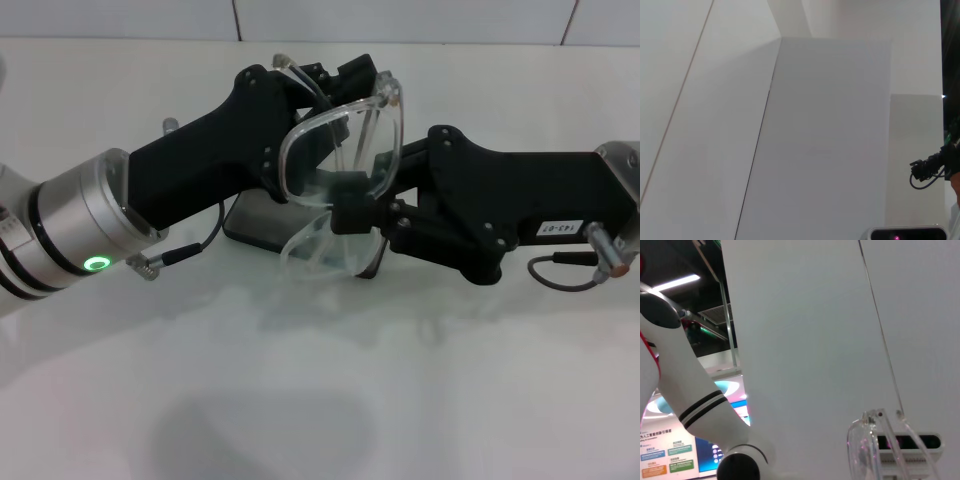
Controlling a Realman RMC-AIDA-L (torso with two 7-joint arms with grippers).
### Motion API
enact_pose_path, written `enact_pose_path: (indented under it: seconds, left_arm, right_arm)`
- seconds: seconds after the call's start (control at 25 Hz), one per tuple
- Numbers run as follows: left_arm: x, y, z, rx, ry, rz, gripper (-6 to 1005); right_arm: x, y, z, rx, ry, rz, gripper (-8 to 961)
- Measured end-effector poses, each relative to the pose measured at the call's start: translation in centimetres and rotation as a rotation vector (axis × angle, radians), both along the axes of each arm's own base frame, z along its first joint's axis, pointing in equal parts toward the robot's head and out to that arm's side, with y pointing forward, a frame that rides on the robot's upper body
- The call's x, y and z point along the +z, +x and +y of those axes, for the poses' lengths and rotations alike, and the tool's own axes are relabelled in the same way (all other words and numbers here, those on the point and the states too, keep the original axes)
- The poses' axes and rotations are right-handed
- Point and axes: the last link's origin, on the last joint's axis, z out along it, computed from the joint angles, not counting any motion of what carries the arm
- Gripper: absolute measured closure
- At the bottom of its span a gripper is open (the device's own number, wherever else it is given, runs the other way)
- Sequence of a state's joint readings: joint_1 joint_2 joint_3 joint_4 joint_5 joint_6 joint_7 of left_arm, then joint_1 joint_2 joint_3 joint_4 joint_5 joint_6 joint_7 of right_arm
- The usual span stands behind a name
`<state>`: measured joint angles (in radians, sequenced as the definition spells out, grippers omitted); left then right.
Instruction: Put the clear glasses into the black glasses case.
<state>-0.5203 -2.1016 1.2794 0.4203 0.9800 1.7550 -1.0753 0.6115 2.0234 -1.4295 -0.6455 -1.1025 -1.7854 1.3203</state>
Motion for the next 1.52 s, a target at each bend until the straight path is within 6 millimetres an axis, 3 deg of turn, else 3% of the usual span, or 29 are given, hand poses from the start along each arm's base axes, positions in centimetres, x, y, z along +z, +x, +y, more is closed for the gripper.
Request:
enact_pose_path:
  seconds: [0.52, 0.68, 0.96, 1.16, 1.32, 1.52]
  left_arm:
    - [0.1, -0.1, -0.3, -0.006, 0.001, -0.007, 927]
    - [1.0, -1.0, -0.1, 0.029, 0.055, -0.024, 927]
    - [4.1, -4.3, -0.7, 0.117, 0.168, -0.004, 927]
    - [7.3, -8.5, -2.9, 0.172, 0.184, 0.136, 926]
    - [9.7, -11.3, -5.6, 0.194, 0.183, 0.330, 926]
    - [10.1, -12.7, -8.3, 0.216, 0.201, 0.513, 926]
  right_arm:
    - [-0.1, 0.0, 0.4, -0.021, 0.012, -0.007, 842]
    - [0.0, 0.0, 0.2, -0.019, -0.007, -0.004, 842]
    - [0.4, 0.5, 0.0, -0.031, -0.025, -0.005, 842]
    - [1.8, 0.8, 1.1, -0.079, -0.045, -0.079, 841]
    - [2.7, 0.0, 3.4, -0.175, -0.042, -0.286, 841]
    - [2.8, -2.8, 6.2, -0.267, 0.017, -0.583, 840]
